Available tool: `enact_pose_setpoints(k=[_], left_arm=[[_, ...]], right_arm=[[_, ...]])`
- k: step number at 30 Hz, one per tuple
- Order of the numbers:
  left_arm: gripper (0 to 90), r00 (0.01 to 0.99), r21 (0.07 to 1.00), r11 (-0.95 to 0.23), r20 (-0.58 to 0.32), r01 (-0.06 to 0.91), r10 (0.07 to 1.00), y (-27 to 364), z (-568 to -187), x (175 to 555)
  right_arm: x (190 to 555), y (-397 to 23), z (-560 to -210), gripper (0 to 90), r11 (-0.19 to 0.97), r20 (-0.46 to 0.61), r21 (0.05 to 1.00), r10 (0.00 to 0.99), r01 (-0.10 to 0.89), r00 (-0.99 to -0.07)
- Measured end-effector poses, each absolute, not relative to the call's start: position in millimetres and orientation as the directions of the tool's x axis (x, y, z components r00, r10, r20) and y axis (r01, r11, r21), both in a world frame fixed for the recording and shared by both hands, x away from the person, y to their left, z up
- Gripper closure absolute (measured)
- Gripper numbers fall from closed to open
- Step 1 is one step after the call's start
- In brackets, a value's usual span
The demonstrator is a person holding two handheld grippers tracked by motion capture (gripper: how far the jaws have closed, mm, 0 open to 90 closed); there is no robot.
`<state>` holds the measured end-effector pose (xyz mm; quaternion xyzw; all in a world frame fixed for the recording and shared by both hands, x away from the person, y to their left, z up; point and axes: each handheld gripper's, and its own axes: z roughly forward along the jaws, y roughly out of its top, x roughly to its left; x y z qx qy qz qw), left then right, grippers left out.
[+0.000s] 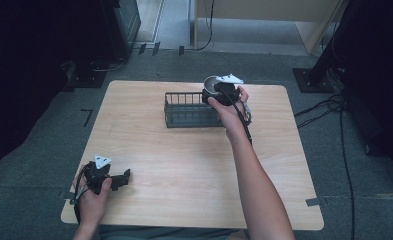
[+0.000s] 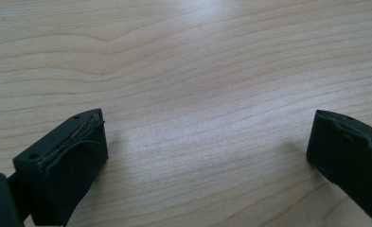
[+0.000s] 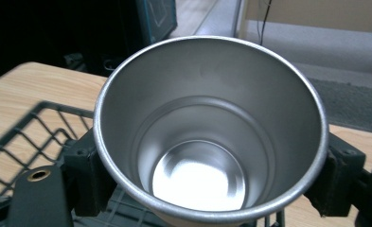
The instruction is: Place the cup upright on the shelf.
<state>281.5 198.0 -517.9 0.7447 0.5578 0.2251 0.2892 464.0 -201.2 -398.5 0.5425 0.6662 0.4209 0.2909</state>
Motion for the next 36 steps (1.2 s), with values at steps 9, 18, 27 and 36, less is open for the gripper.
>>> enact_pose_setpoints(k=[9,18,27,36], left_arm=[[0.0,0.277,0.682,-0.211,0.013,0.7,0.961,198,-518,281],[0.0,0.277,0.682,-0.211,0.013,0.7,0.961,198,-518,281],[0.0,0.277,0.682,-0.211,0.013,0.7,0.961,198,-518,281],[0.0,0.277,0.682,-0.211,0.013,0.7,0.961,198,-518,282]], right_arm=[[471,-207,-419,18.6,0.05,0.075,0.838,0.976,0.543,-0.205],[470,-206,-432,18.6,0.057,0.075,0.827,0.975,0.56,-0.21],[468,-201,-439,18.5,0.072,0.079,0.808,0.97,0.585,-0.229],[464,-200,-434,11.4,0.09,0.075,0.816,0.963,0.572,-0.26]])
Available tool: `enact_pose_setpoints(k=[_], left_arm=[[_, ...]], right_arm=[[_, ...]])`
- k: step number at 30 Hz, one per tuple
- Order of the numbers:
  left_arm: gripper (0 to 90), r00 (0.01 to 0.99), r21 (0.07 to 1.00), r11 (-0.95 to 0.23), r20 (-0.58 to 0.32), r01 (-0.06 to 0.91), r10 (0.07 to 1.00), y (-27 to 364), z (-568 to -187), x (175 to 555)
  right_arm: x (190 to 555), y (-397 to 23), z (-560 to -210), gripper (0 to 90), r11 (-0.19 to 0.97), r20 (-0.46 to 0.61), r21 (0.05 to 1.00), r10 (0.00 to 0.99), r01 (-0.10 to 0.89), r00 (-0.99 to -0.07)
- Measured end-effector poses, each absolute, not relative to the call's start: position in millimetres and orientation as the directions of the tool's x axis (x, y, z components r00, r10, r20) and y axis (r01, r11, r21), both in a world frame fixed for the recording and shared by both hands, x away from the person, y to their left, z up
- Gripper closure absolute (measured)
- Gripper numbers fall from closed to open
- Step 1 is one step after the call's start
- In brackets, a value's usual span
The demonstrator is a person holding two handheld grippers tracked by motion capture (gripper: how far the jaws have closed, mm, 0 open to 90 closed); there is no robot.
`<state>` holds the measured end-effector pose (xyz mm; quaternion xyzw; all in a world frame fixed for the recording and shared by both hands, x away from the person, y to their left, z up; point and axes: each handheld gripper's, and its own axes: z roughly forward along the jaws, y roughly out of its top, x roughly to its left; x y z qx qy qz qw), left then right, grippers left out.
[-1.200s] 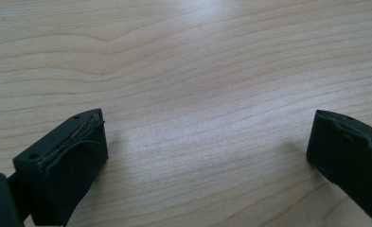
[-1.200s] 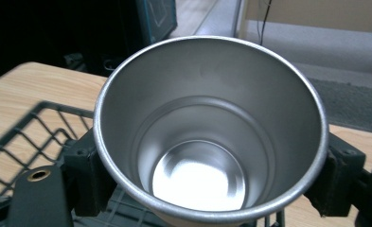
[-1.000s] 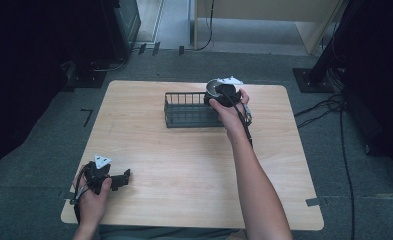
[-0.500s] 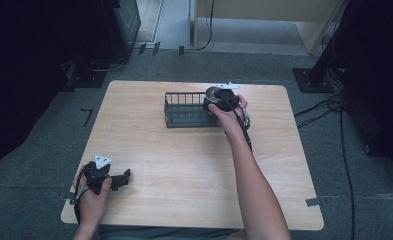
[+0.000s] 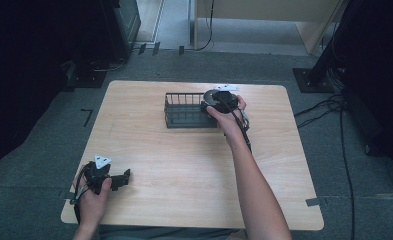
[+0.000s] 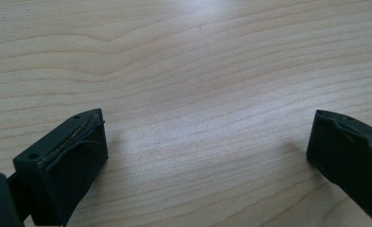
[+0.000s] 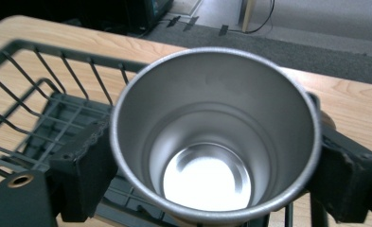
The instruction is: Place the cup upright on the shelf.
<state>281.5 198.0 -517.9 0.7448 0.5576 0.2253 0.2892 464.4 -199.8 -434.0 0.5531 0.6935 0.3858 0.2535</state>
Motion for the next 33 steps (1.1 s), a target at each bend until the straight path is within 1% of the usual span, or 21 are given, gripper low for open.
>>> enact_pose_setpoints(k=[2,3,4,5,9,11,16,22,33], left_arm=[[0.0,0.276,0.682,-0.211,0.013,0.7,0.961,198,-518,282],[0.0,0.276,0.682,-0.211,0.013,0.7,0.961,198,-518,282],[0.0,0.277,0.682,-0.211,0.013,0.7,0.961,198,-518,281],[0.0,0.277,0.682,-0.211,0.013,0.7,0.961,198,-518,281],[0.0,0.276,0.682,-0.211,0.013,0.7,0.961,198,-518,281],[0.0,0.277,0.682,-0.211,0.013,0.7,0.961,198,-518,282],[0.0,0.277,0.682,-0.211,0.013,0.7,0.961,198,-518,281],[0.0,0.277,0.682,-0.211,0.013,0.7,0.961,198,-518,281],[0.0,0.276,0.682,-0.211,0.013,0.701,0.961,198,-518,281]], right_arm=[[460,-201,-427,4.4,0.093,0.087,0.819,0.956,0.567,-0.281],[460,-201,-427,4.4,0.093,0.087,0.819,0.956,0.567,-0.281],[457,-202,-424,1.3,0.1,0.09,0.816,0.951,0.569,-0.295],[455,-202,-423,0.2,0.101,0.09,0.815,0.951,0.57,-0.297],[449,-205,-417,0.0,0.106,0.085,0.822,0.949,0.559,-0.305],[440,-208,-410,0.0,0.087,0.108,0.833,0.943,0.546,-0.315],[428,-212,-407,0.0,0.088,0.111,0.837,0.939,0.54,-0.325],[413,-224,-411,0.0,0.095,0.103,0.834,0.941,0.544,-0.321],[387,-247,-430,0.0,0.11,0.092,0.818,0.944,0.564,-0.317]])
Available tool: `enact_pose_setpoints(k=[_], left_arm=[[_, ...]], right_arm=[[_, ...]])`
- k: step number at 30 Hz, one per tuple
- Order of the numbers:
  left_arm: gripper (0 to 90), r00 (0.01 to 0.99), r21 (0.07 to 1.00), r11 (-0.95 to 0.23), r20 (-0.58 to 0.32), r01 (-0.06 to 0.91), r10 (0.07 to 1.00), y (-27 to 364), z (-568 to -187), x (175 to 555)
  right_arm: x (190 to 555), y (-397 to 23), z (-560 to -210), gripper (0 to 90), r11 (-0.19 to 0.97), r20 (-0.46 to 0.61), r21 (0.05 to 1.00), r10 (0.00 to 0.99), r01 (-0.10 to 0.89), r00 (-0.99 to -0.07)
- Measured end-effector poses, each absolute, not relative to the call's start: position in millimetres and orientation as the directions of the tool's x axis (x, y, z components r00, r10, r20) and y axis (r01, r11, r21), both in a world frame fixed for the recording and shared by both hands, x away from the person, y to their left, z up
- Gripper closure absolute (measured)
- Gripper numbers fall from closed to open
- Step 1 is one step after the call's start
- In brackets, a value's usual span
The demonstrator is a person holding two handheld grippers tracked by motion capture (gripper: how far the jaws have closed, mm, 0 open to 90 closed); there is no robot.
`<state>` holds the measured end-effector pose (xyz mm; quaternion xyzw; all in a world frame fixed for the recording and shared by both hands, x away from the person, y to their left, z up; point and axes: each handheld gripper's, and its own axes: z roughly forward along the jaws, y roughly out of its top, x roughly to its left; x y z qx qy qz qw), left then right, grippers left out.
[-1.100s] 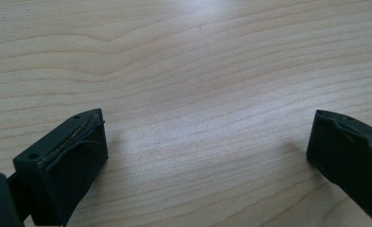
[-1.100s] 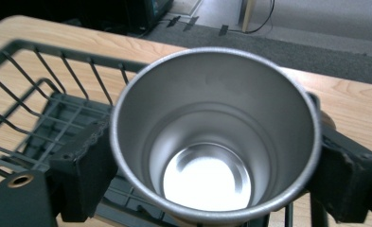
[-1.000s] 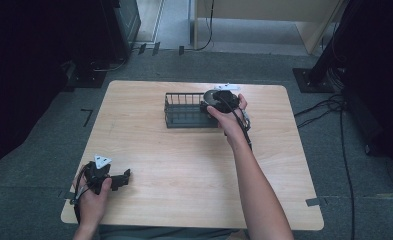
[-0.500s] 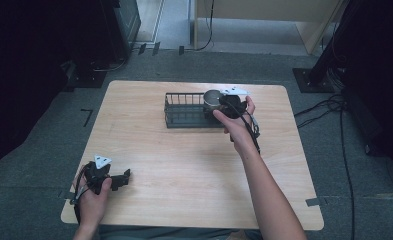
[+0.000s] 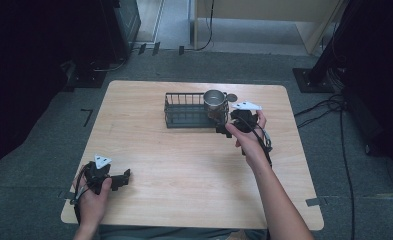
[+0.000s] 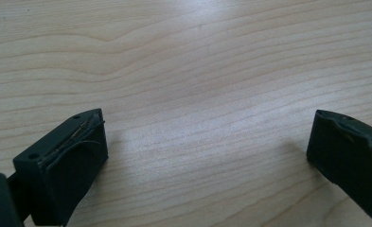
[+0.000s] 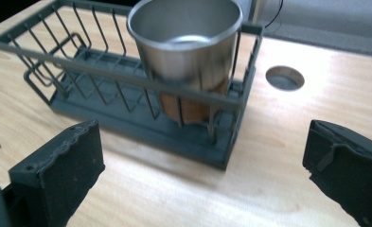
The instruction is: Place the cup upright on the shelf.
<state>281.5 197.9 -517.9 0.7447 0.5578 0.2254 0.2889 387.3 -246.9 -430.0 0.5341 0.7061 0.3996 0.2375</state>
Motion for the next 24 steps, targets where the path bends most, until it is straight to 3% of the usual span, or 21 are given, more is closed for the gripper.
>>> enact_pose_setpoints(k=[24], left_arm=[[0.0,0.277,0.681,-0.212,0.015,0.7,0.961,198,-518,281]], right_arm=[[337,-295,-477,0.0,0.066,0.12,0.787,0.959,0.613,-0.258]])
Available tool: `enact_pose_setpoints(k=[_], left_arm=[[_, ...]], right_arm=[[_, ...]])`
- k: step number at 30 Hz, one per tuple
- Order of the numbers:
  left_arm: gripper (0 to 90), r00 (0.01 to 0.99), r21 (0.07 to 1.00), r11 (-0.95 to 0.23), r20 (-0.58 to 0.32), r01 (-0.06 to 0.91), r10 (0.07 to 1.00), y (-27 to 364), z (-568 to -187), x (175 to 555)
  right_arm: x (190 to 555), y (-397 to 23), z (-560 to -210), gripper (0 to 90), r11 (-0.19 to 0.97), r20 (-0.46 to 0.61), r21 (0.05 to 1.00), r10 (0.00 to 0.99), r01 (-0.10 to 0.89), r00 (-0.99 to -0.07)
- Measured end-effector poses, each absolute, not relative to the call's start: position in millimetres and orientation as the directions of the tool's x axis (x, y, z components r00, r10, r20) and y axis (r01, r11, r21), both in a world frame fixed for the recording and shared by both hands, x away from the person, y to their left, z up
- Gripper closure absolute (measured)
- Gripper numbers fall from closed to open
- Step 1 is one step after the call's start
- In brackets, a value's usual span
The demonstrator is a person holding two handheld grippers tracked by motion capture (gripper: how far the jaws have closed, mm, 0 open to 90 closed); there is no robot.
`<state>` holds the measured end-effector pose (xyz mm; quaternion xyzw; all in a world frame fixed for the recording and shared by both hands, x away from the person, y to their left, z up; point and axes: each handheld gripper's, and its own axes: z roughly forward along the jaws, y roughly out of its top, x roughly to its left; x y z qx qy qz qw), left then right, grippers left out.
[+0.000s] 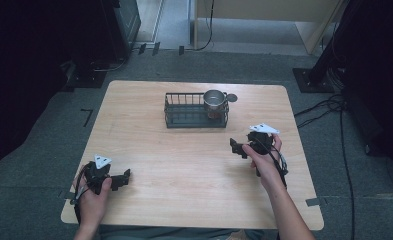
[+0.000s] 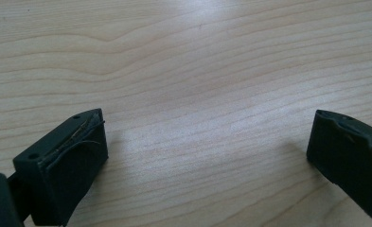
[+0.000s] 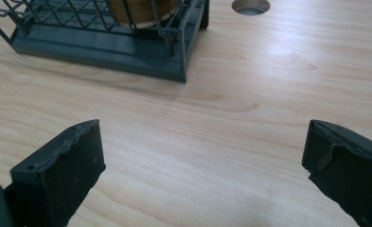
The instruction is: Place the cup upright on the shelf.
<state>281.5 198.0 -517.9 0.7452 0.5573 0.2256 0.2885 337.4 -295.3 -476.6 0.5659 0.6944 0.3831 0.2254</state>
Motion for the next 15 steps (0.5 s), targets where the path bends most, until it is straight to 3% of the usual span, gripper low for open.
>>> enact_pose_setpoints(k=[15], left_arm=[[0.0,0.277,0.682,-0.212,0.015,0.7,0.961,198,-518,281]], right_arm=[[302,-329,-501,0.0,0.047,0.119,0.773,0.969,0.632,-0.218]])
